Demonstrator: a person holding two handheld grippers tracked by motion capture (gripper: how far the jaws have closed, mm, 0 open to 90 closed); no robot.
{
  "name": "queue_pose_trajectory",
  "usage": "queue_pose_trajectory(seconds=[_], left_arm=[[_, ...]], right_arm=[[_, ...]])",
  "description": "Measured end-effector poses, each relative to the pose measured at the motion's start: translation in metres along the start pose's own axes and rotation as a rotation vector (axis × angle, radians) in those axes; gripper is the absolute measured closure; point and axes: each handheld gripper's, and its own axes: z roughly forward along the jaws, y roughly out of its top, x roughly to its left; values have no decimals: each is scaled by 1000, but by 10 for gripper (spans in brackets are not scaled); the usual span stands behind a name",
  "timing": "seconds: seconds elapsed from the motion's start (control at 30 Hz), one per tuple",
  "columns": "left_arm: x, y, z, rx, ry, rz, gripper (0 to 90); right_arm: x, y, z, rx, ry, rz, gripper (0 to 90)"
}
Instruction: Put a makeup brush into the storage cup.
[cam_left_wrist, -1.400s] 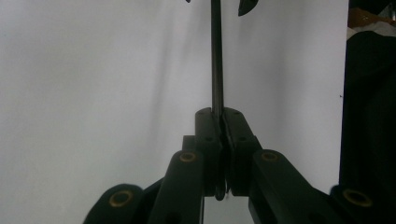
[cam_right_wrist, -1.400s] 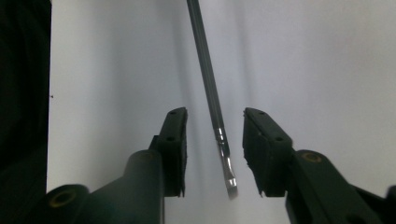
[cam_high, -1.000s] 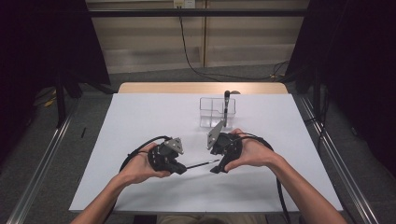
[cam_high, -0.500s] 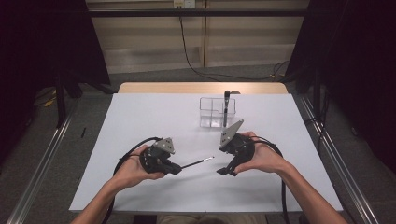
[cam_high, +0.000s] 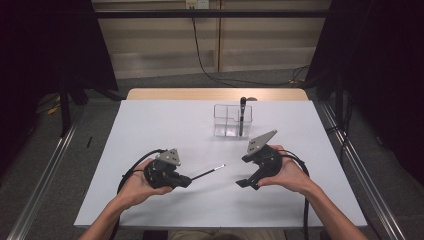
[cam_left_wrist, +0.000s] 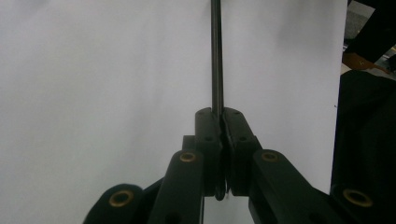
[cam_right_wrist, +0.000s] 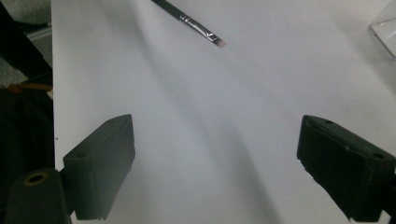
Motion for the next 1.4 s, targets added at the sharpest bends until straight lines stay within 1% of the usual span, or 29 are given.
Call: queue_pose_trajectory(seconds=[0.03,0.07,0.1,0.13,0.17,0.2,0.27,0.33,0.37,0.4,0.43,0.47,0.5,0.53,0.57,0.63,0.7,0.77,0.8,0.9,0.97,1.0,1.07,1.1,1.17,1.2,1.23,1.33,1.4], left_arm=[[-1,-1,0,-12,3,-8,859],[0,-2,-1,-19,6,-6,859],[0,-3,-1,-30,2,-7,859],[-1,-4,-2,-46,8,-21,859],[-1,-5,-2,-54,12,-25,859],[-1,-5,-3,-56,14,-19,859],[-2,-8,-3,-78,12,-33,859],[-3,-9,-4,-80,17,-24,859],[-4,-10,-4,-98,21,-35,859],[-3,-11,-5,-109,17,-37,859],[-4,-11,-6,-121,22,-34,859],[-4,-11,-7,-119,26,-25,859],[-5,-12,-7,-134,21,-35,859],[-5,-12,-7,-140,24,-30,859],[-6,-13,-7,-154,28,-35,859],[-6,-15,-7,-163,25,-35,859],[-7,-16,-6,-178,31,-35,859],[-7,-17,-7,-195,17,-40,859],[-7,-17,-7,-199,28,-34,859],[-8,-17,-8,-228,32,-32,859],[-8,-17,-8,-242,34,-28,859],[-9,-18,-7,-254,30,-31,859],[-10,-18,-6,-260,36,-22,859],[-10,-18,-6,-268,35,-21,859],[-12,-17,-4,-280,36,-16,859],[-12,-17,-3,-291,29,-16,859],[-12,-17,-3,-294,28,-13,858],[-13,-17,-2,-309,23,-17,859],[-14,-18,-1,-324,20,-19,859]], right_arm=[[1,-1,0,-15,-6,9,93],[1,-2,-1,-22,-6,11,79],[2,-3,-1,-22,-7,19,57],[2,-4,-1,-21,-9,13,32],[3,-5,-1,-31,1,14,29],[4,-6,-1,-43,12,17,32],[6,-8,-2,-60,8,28,48],[8,-11,-1,-74,21,21,43],[8,-12,-1,-75,23,20,41],[8,-14,-1,-80,26,24,46],[9,-15,0,-85,21,36,56],[9,-16,0,-90,18,42,58],[9,-16,0,-99,22,43,57],[9,-17,0,-114,20,53,63],[8,-18,0,-129,12,56,78],[7,-20,0,-149,7,66,86],[8,-21,1,-164,10,70,87],[9,-22,1,-180,2,75,86],[9,-22,0,-187,1,79,84],[11,-23,0,-191,-6,71,77],[11,-25,-1,-215,-22,81,75],[12,-25,-2,-227,-19,84,75],[13,-25,-4,-268,-42,81,74],[13,-26,-4,-286,-46,78,74],[14,-26,-5,-314,-41,80,74],[14,-26,-5,-330,-38,73,72],[15,-26,-4,-351,-43,73,66],[17,-25,-3,-385,-36,76,66],[19,-23,-2,-408,-41,75,66]])
